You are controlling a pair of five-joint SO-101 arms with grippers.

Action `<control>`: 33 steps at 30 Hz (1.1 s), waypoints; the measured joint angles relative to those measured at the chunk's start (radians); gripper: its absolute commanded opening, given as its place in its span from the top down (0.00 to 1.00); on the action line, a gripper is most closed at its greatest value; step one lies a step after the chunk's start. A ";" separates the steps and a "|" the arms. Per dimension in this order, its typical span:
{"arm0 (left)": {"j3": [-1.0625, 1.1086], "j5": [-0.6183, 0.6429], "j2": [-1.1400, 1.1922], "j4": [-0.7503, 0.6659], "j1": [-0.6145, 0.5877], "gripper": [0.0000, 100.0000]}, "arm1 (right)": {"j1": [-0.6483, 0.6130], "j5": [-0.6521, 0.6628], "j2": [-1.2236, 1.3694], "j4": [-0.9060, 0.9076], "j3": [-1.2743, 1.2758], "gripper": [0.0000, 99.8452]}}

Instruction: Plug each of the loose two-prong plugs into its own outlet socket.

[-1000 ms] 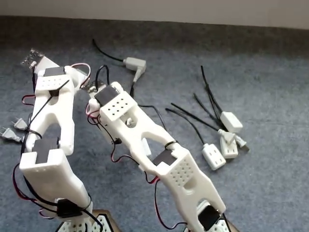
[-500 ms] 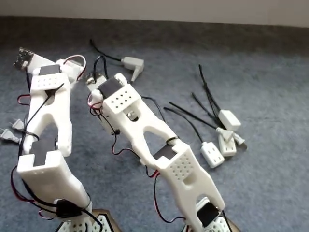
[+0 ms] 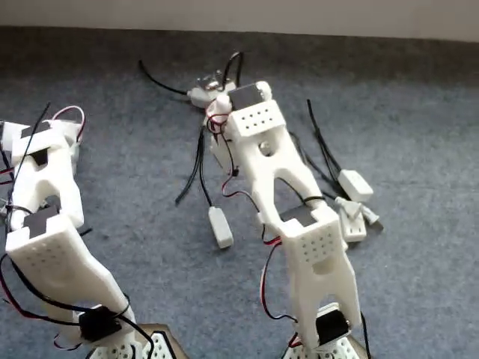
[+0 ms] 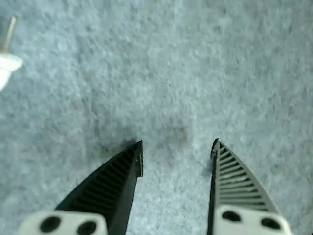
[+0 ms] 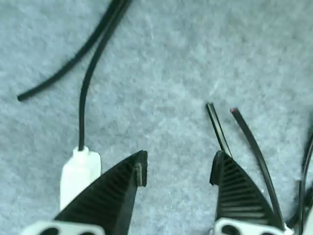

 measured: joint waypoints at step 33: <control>-0.189 -0.017 0.057 -0.015 -0.296 0.77 | -0.491 -0.052 -0.222 -0.003 0.423 0.79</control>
